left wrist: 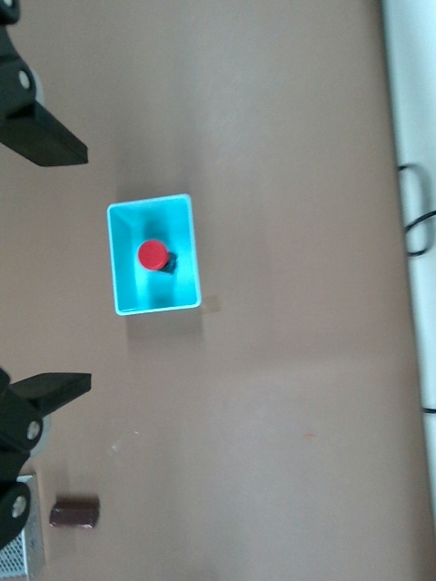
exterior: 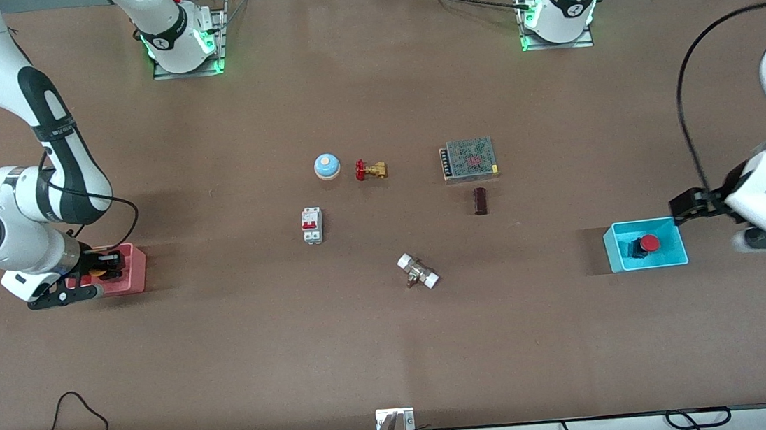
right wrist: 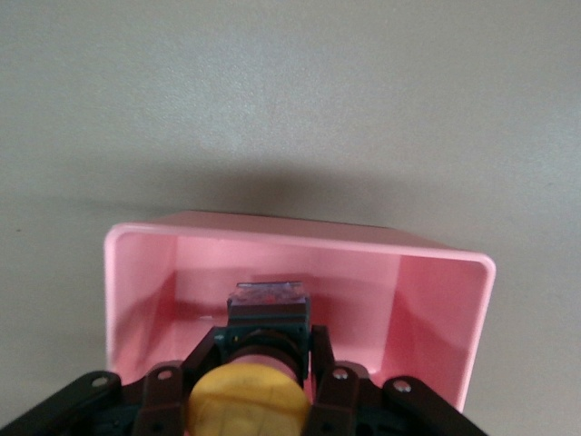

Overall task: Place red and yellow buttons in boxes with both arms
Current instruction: 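Release the red button and raise the left gripper while the right gripper lowers yellow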

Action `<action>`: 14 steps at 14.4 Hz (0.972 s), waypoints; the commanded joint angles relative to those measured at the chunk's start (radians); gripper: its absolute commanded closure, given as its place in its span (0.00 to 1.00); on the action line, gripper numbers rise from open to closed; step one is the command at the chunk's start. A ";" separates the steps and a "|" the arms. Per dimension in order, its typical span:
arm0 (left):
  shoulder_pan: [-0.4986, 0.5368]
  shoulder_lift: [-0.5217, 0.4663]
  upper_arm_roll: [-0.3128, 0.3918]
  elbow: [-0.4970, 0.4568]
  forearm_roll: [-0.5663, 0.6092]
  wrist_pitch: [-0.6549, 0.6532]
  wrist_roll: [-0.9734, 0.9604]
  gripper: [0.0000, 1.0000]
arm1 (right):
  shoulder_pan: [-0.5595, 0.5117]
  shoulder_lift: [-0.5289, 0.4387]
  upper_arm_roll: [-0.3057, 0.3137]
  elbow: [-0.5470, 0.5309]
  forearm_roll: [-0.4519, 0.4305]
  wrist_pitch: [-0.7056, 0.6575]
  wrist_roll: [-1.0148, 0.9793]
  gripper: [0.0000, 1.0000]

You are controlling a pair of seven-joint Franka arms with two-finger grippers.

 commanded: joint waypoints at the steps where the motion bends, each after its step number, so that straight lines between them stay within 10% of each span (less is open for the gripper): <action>1: 0.014 -0.074 -0.002 0.019 0.006 -0.111 0.000 0.00 | -0.022 0.015 0.005 0.000 0.017 0.039 -0.051 0.96; 7: 0.069 -0.405 -0.005 -0.509 -0.051 0.162 0.005 0.00 | -0.023 0.029 0.005 0.000 0.019 0.041 -0.049 0.70; 11: 0.066 -0.437 -0.007 -0.428 -0.050 -0.132 0.020 0.00 | -0.025 0.035 0.005 0.001 0.020 0.044 -0.049 0.05; 14: 0.064 -0.423 -0.007 -0.397 -0.076 -0.188 0.009 0.00 | -0.025 0.032 0.005 0.001 0.020 0.047 -0.049 0.00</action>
